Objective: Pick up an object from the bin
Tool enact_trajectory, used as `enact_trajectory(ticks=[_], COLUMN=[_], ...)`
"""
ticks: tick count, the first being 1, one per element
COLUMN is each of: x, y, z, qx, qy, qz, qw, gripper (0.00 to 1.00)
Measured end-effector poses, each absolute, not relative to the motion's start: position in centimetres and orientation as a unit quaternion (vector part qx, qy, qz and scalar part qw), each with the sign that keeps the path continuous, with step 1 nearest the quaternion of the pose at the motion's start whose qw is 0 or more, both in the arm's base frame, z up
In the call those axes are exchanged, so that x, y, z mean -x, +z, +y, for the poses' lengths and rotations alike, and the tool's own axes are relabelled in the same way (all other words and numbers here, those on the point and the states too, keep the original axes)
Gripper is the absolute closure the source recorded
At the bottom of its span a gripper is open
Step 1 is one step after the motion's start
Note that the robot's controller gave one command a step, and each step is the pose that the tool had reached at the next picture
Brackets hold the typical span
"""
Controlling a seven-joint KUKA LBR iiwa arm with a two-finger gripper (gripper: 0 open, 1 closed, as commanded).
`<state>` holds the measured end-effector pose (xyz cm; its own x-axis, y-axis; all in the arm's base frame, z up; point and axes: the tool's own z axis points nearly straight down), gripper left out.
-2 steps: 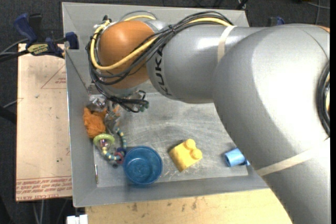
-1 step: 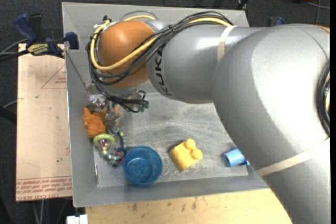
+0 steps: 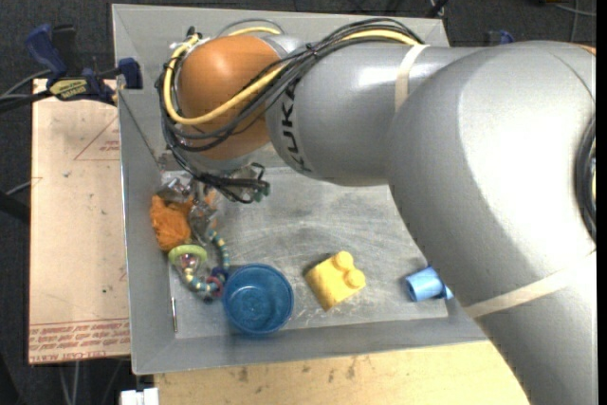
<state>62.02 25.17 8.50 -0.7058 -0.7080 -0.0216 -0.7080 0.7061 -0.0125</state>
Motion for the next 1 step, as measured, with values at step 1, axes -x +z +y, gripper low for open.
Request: enact_trajectory(ticks=[1], x=[-61.88], y=[9.81], z=[25.14], qx=[0.383], qy=[-0.001], qz=[0.924], qw=[0.007], gripper=[1.00])
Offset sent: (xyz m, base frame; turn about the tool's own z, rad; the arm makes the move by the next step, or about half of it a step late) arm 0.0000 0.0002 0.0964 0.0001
